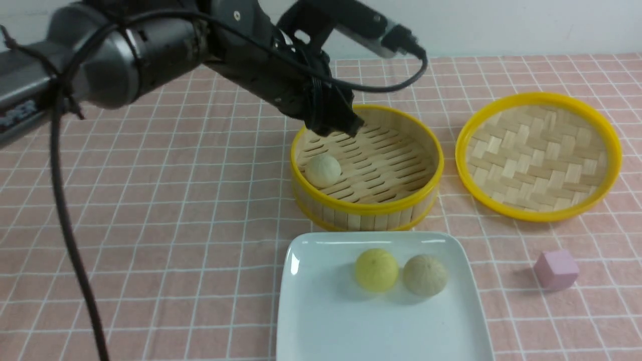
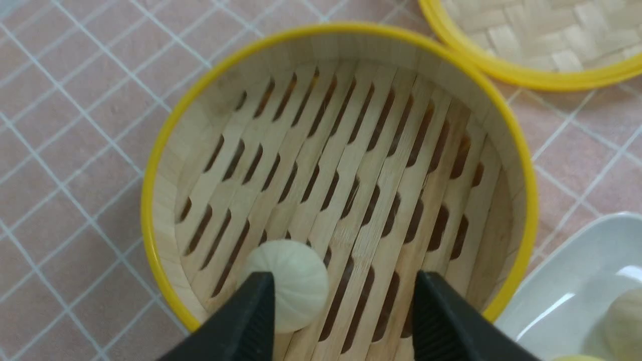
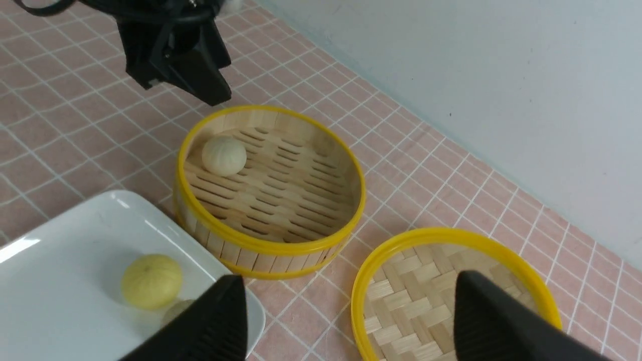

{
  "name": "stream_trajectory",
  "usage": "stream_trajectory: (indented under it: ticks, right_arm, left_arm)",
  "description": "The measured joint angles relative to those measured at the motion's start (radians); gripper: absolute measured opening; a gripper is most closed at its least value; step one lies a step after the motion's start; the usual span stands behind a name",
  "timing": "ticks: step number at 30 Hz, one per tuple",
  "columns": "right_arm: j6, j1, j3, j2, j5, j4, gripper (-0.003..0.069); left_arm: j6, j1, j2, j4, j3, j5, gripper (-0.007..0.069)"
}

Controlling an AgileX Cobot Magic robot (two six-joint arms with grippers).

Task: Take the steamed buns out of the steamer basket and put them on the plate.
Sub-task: Use the left arm to grab the steamed stuffed bun that is closest to it

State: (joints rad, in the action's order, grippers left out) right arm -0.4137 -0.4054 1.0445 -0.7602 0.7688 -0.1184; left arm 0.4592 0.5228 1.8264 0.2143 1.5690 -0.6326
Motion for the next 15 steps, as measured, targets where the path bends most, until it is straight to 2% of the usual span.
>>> stream_trajectory:
  ticks: [3, 7, 10, 15]
  right_arm:
    - [0.0, 0.0, -0.006, 0.0, 0.003, 0.0, 0.0538]
    - [0.0, 0.0, -0.009, 0.0, 0.004, 0.0, 0.0537]
    - [0.0, 0.0, -0.009, 0.0, 0.004, 0.0, 0.0534]
    - [0.0, 0.0, -0.028, 0.0, 0.004, -0.002, 0.0516]
  left_arm:
    - [0.009, -0.007, 0.032, 0.001, 0.0, -0.001, 0.0435]
    - [0.014, -0.01, 0.082, 0.001, 0.0, 0.015, 0.0539]
    - [0.014, -0.01, 0.114, -0.001, 0.0, 0.03, 0.0556]
    - [0.003, -0.01, 0.159, -0.008, 0.0, 0.038, 0.0542]
